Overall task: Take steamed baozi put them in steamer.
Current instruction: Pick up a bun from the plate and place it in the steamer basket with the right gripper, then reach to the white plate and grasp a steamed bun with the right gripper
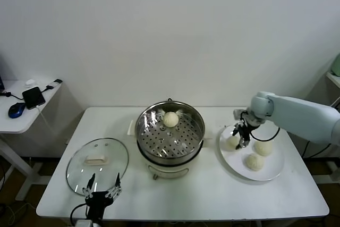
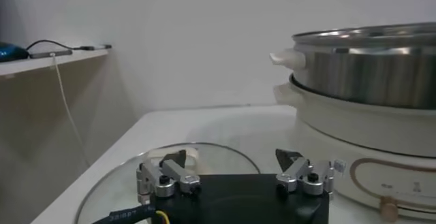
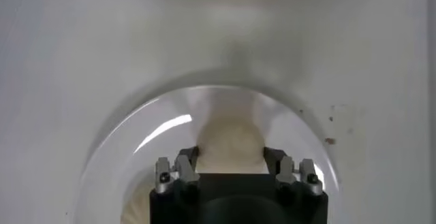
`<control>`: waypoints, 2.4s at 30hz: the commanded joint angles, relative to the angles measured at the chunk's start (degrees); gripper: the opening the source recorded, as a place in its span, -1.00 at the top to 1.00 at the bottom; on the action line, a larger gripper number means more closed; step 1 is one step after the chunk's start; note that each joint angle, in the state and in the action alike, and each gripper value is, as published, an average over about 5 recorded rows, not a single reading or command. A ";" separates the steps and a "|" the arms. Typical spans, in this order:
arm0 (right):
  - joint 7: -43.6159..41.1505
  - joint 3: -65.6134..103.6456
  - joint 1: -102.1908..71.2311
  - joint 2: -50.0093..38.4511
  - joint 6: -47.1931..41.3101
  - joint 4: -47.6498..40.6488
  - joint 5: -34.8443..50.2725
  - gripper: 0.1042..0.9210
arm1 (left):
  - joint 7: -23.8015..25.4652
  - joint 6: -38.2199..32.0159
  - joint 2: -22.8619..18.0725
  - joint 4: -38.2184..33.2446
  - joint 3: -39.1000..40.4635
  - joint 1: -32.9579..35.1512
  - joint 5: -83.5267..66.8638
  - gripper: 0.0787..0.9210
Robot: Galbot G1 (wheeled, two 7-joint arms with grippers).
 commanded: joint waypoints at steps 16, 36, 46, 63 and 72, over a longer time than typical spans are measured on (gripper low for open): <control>11.62 -8.79 31.77 23.28 -13.21 26.30 41.13 -0.34 | 0.12 0.30 0.93 -2.73 0.77 -0.27 -0.31 -0.77; 18.33 -5.88 7.41 34.98 -18.40 4.22 29.04 -0.34 | 0.00 -0.26 1.07 -3.02 0.86 0.13 -0.16 -0.77; 18.41 -3.50 3.74 35.08 -17.64 1.52 28.14 -0.35 | -0.01 -0.09 1.38 -2.49 0.69 -0.47 -0.30 -0.77; -3.77 -11.85 24.72 14.02 0.16 10.44 22.51 -0.76 | 0.07 0.41 0.95 -2.88 0.85 -0.90 -0.16 -0.77; -7.06 -24.13 32.52 -8.49 3.84 19.12 9.51 -0.76 | 0.24 0.53 0.86 -2.80 0.82 -1.27 -0.03 -0.77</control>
